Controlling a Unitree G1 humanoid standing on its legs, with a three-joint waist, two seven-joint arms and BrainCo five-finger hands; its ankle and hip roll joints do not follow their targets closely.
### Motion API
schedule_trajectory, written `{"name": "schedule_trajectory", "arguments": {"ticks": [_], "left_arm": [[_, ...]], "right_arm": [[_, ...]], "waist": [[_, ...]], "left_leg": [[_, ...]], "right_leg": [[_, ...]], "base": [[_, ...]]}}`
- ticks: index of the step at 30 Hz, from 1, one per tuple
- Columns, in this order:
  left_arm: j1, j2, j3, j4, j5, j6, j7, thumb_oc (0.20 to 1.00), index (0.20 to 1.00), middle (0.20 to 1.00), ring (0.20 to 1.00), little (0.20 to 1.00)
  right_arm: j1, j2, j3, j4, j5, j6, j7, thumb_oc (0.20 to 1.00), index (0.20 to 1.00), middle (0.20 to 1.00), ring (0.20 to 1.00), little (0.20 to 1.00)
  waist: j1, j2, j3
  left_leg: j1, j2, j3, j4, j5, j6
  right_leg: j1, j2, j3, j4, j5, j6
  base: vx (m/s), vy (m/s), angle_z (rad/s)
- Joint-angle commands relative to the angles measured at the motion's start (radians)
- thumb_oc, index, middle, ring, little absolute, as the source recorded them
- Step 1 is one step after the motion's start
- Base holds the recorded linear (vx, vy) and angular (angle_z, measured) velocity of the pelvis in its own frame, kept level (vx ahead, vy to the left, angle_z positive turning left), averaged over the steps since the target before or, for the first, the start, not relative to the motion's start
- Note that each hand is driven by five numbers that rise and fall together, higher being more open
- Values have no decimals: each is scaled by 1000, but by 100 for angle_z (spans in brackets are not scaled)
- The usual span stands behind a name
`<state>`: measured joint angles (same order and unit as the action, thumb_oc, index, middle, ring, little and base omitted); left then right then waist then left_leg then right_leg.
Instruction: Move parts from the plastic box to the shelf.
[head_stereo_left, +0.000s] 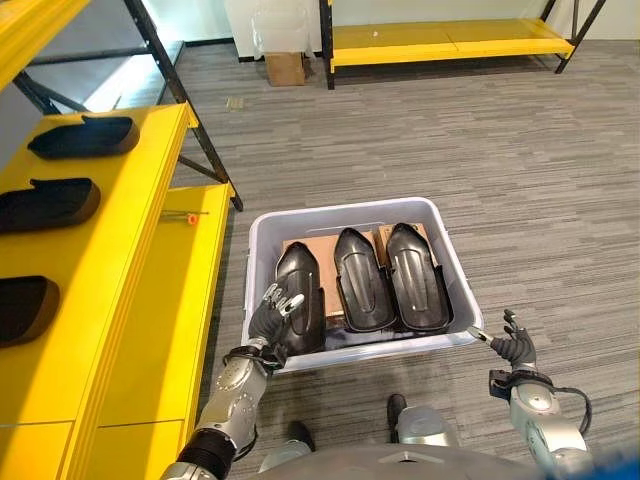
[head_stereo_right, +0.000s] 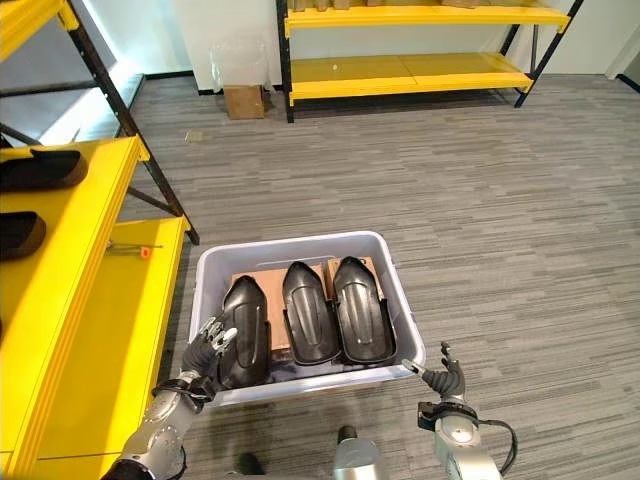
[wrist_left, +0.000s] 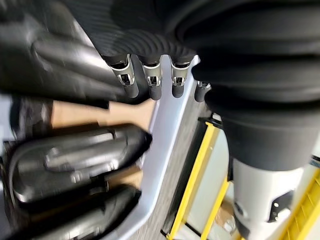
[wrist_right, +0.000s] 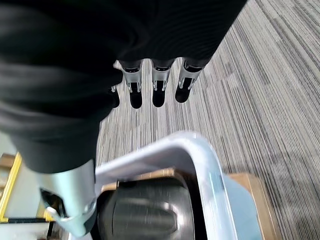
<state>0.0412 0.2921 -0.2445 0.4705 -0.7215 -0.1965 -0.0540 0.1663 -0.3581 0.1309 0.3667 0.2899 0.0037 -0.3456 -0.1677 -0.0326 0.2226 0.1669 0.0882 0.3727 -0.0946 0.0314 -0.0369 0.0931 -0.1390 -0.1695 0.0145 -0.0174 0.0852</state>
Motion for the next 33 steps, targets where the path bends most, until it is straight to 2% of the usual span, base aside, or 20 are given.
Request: {"name": "schedule_trajectory", "arguments": {"ticks": [1,4,5,8,9,10,11,14,19,21,26,29,31,33], "left_arm": [[10,6,-3,-80,21,-37,31,1000,1000,1000,1000,1000],[7,11,-2,-104,34,-57,39,1000,1000,1000,1000,1000],[1,16,2,-147,-94,-46,39,1000,1000,1000,1000,1000],[-4,13,17,-187,-117,-47,67,1000,1000,1000,1000,1000],[-21,29,41,-261,-80,-74,103,1000,1000,1000,1000,1000],[-26,38,53,-292,-93,-66,110,1000,1000,1000,1000,1000],[-36,50,76,-343,-115,-101,118,1000,1000,1000,1000,1000],[-56,75,109,-437,-91,-148,142,1000,1000,1000,1000,1000],[-149,105,137,-552,-45,-207,195,1000,1000,1000,1000,1000],[-201,112,129,-592,-17,-232,214,1000,1000,1000,1000,1000],[-272,96,71,-601,26,-185,227,1000,1000,1000,1000,1000],[-277,94,47,-601,5,-163,242,1000,1000,1000,1000,1000],[-278,84,30,-589,-67,-146,218,1000,1000,1000,1000,1000],[-276,76,20,-575,-89,-162,220,1000,1000,1000,1000,1000]], "right_arm": [[-53,-28,18,-80,-73,-88,14,1000,1000,1000,1000,1000],[-89,-44,37,-96,-122,-104,-44,1000,1000,1000,1000,1000],[-131,-61,49,-121,-127,-124,-79,1000,1000,1000,1000,1000],[-154,-68,50,-145,-117,-117,-86,1000,1000,1000,1000,1000],[-189,-78,54,-170,-122,-106,-98,1000,1000,1000,1000,1000],[-201,-82,53,-173,-121,-103,-104,1000,1000,1000,1000,1000],[-223,-87,55,-180,-120,-111,-138,1000,1000,1000,1000,1000],[-265,-79,55,-161,-95,-103,-185,1000,1000,1000,1000,1000],[-376,-85,69,-42,-57,-111,-250,1000,1000,1000,1000,1000],[-442,-80,73,25,-8,-115,-317,1000,1000,1000,1000,1000],[-497,-52,78,123,77,-117,-304,1000,1000,1000,1000,1000],[-508,-40,88,154,111,-131,-286,1000,1000,1000,1000,1000],[-526,-26,91,204,221,-129,-280,1000,1000,1000,1000,1000],[-533,-10,84,248,267,-143,-266,1000,1000,1000,1000,1000]], "waist": [[11,-11,-7],[29,-17,4],[50,-16,18],[63,-13,30],[85,-4,50],[92,0,62],[103,12,80],[123,32,105],[158,68,167],[171,82,198],[175,96,244],[178,101,267],[183,108,283],[183,113,293]], "left_leg": [[-8,84,-23,72,-50,-4],[-33,85,-34,86,-51,-4],[-74,90,-53,105,-47,-7],[-101,91,-72,119,-44,-7],[-147,94,-95,139,-35,-11],[-160,93,-104,145,-34,-13],[-186,92,-117,153,-27,-17],[-232,92,-134,175,-17,-24],[-331,89,-174,227,-8,-32],[-383,86,-187,250,-5,-29],[-433,79,-203,279,-2,-25],[-454,69,-206,294,-7,-20],[-467,64,-207,301,-6,-18],[-473,60,-211,306,-7,-18]], "right_leg": [[-18,-36,29,24,32,47],[-29,-36,22,40,22,45],[-55,-33,7,75,0,35],[-69,-32,-1,99,-15,27],[-95,-31,-11,123,-28,15],[-102,-32,-15,132,-35,12],[-122,-33,-20,145,-43,5],[-148,-36,-34,166,-56,-7],[-212,-47,-57,233,-92,-31],[-271,-53,-57,284,-104,-38],[-334,-57,-59,375,-134,-56],[-364,-65,-59,415,-149,-60],[-386,-69,-59,441,-154,-63],[-391,-73,-58,441,-152,-64]], "base": [[71,8,7],[19,-13,7],[-27,-14,10],[-31,19,26],[-90,54,17],[-157,97,6],[-151,88,10],[-115,60,26],[-144,55,19],[-216,52,11],[-121,38,7],[-93,21,-1],[-95,13,0],[-71,16,5]]}}
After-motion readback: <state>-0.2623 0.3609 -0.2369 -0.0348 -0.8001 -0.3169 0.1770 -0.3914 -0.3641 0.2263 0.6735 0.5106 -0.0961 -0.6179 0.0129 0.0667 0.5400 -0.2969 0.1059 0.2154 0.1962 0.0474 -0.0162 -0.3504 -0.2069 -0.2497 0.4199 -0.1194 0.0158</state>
